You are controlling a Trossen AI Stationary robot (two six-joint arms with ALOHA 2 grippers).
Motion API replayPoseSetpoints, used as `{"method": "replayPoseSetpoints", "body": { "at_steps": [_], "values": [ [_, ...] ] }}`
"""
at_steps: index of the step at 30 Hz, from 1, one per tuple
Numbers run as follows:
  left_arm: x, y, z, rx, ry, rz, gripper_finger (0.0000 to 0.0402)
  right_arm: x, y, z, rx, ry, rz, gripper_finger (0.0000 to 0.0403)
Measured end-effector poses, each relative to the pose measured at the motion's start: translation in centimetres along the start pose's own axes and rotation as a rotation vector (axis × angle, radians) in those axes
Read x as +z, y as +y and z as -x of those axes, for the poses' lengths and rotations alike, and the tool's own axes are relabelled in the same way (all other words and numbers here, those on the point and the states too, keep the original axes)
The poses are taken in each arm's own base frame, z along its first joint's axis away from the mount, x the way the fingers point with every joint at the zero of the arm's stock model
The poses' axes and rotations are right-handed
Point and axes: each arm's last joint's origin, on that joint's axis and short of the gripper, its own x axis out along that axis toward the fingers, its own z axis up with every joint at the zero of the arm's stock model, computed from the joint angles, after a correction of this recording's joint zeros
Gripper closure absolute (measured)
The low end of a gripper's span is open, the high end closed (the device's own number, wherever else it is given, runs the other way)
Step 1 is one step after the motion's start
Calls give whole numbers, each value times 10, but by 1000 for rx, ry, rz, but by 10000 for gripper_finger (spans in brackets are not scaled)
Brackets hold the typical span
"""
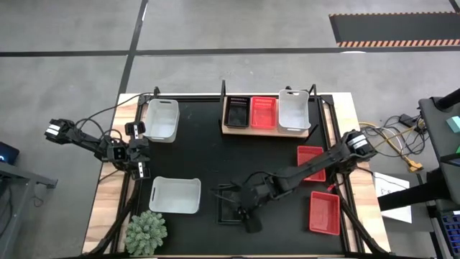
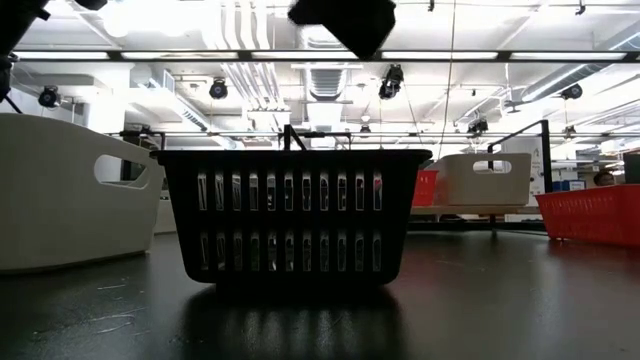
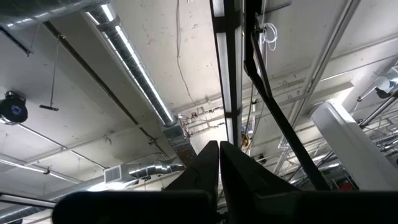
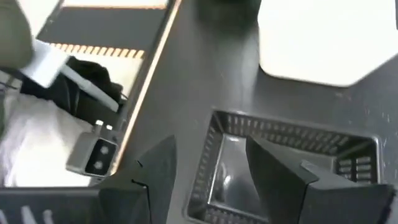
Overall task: Stack baskets on shelf by color
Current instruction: Stack the black bin into the top of the black bins on the shelf
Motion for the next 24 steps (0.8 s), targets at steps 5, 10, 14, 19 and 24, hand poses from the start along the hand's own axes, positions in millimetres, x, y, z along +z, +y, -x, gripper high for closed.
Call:
{"method": "replayPoseSetpoints", "body": {
  "at_steps": [5,10,14,19,24],
  "values": [
    [1,0,0,3,-5,8,402,-9,9,-18,-15,9,-22,218],
    [1,1,0,3,-7,52,402,-16,13,-41,-12,29,-37,218],
    [0,0,1,-6,1,53,402,-17,14,-51,-11,40,-53,223],
    [-1,-1,1,-26,2,120,402,-24,13,-68,-30,87,-74,229],
    [-1,-3,2,-90,-25,185,402,-34,13,-81,-51,139,-98,229]
  ]
}}
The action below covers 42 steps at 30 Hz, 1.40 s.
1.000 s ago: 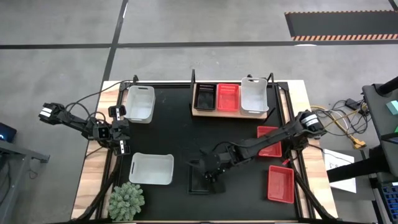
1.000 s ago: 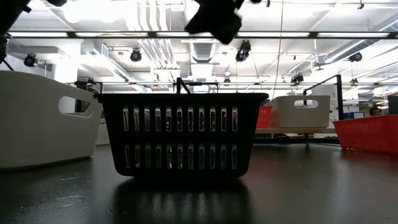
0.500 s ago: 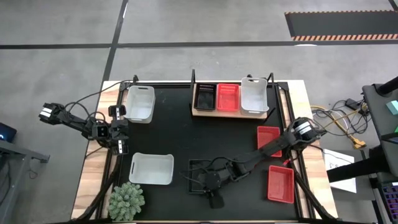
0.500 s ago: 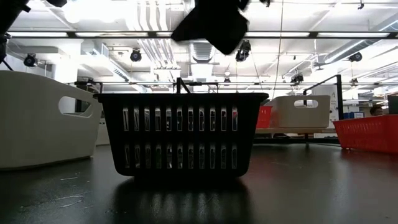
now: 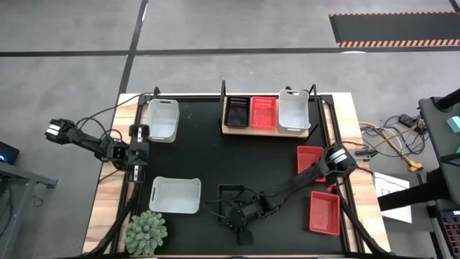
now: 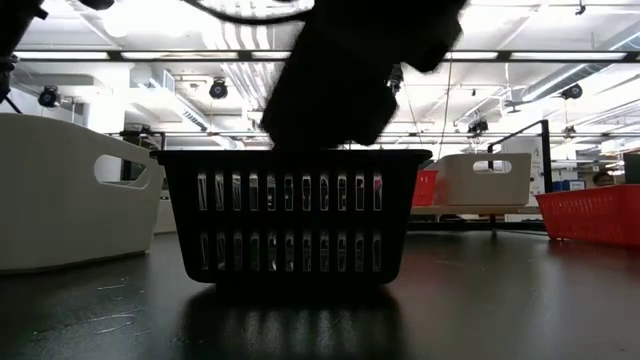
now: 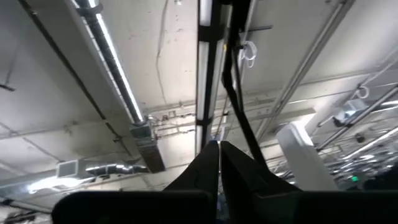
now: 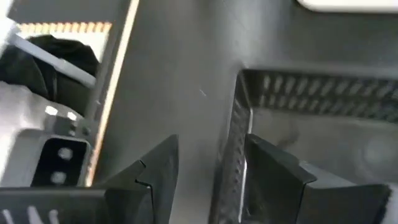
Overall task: Stack baskets on shelf by color
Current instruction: Stack the black bin into the top of the black bins on the shelf
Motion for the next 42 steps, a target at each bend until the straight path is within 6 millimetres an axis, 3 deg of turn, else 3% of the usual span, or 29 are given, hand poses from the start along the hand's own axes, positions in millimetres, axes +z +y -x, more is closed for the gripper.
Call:
{"method": "replayPoseSetpoints", "body": {
  "at_steps": [12,16,22,27,32,42],
  "values": [
    [-1,-2,0,-51,-11,27,402,-7,-3,-6,-58,39,-17,237],
    [-1,-2,0,-51,-11,27,402,-8,-3,-6,-59,42,-4,279],
    [-1,-2,0,-51,-12,27,402,-7,-4,-6,-76,35,37,377],
    [-1,-2,0,-52,-11,27,402,-2,-2,2,-74,24,71,388],
    [0,-2,0,-51,-13,27,402,12,4,29,-81,-21,139,390],
    [0,-2,0,-51,-13,26,402,28,3,120,-356,-63,235,390]
  ]
}}
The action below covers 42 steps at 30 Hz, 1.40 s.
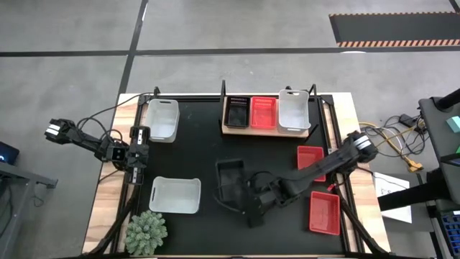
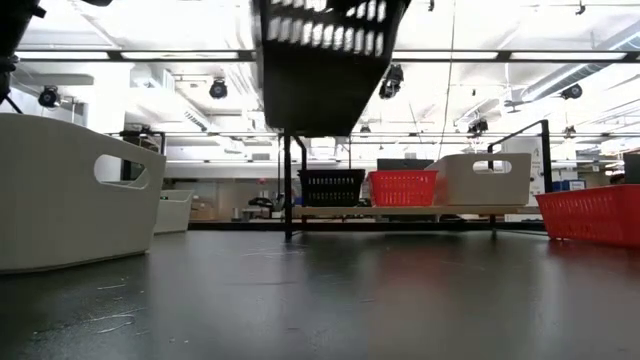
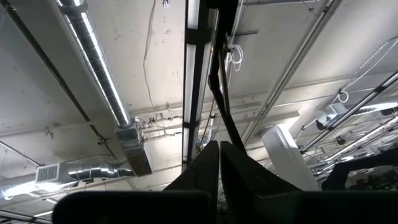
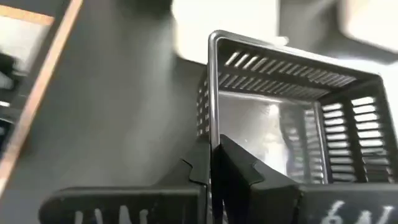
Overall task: Stack baskets on shelf by color
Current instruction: Stack the black bin into the top of the black bins on the shelf
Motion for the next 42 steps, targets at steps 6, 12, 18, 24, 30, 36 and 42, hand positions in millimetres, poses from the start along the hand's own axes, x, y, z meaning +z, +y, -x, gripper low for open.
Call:
{"method": "replayPoseSetpoints", "body": {
  "at_steps": [6,12,18,24,30,36,42],
  "values": [
    [0,0,0,0,0,-1,402,-2,-40,35,-208,28,-16,390],
    [0,0,0,4,1,-2,402,-4,-92,39,-315,84,-22,390],
    [0,0,0,6,1,-10,402,-9,-151,30,-362,134,-40,390],
    [3,1,0,13,-15,-20,402,-21,-211,25,-275,118,-110,390],
    [5,2,1,21,-27,-90,402,-38,-253,19,-235,73,-134,390],
    [7,3,1,26,-37,-134,402,-55,-275,9,-232,43,-130,390],
    [6,3,1,28,-34,-145,402,-69,-279,-5,-251,22,-110,390]
  ]
}}
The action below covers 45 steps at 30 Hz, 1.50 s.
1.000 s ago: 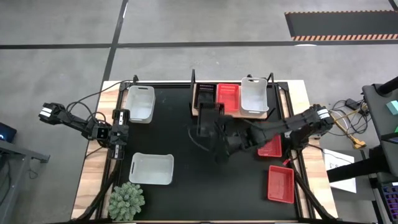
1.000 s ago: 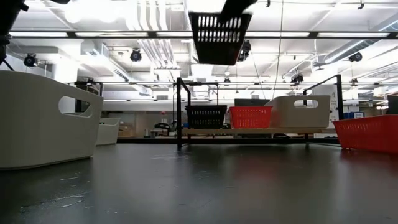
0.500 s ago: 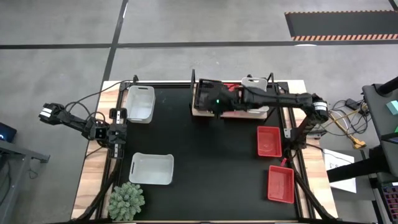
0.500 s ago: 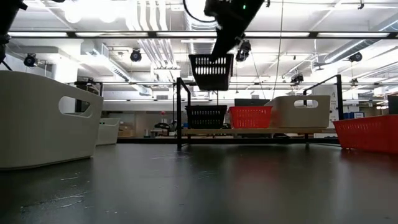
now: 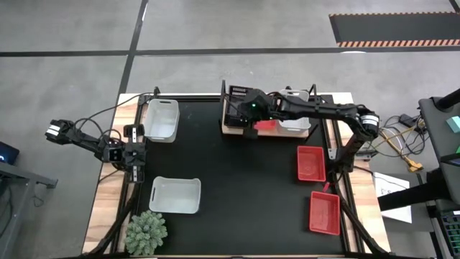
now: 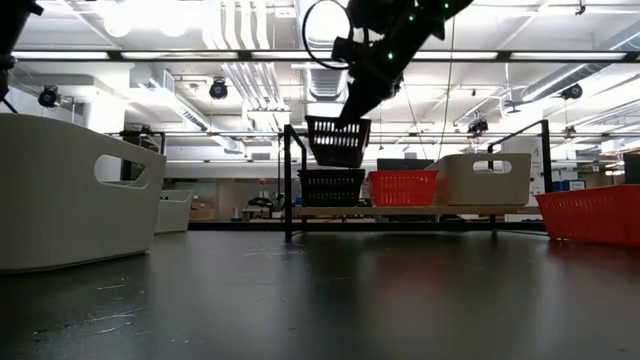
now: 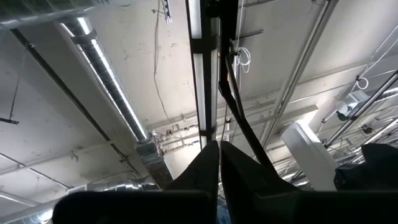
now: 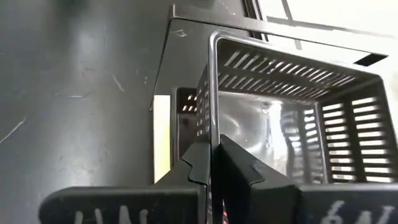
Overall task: Stack baskets on shelf by color
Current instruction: Stack the black bin into the top of the black bins on the shelf
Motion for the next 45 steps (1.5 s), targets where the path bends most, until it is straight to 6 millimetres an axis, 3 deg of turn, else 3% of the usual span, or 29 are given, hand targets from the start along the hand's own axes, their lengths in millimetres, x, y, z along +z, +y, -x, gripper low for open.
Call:
{"method": "replayPoseSetpoints", "body": {
  "at_steps": [10,22,30,41,45],
  "values": [
    [0,0,0,-1,3,-20,402,-16,7,-16,22,-36,17,390],
    [0,0,0,-1,2,-21,402,-17,7,-19,20,-34,-12,390],
    [0,0,0,-1,2,-20,402,-24,10,-38,19,16,-11,390],
    [0,0,0,0,3,-25,402,-26,11,-40,24,31,-14,389],
    [0,0,0,0,3,-25,402,-26,11,-40,24,32,-16,372]
  ]
}}
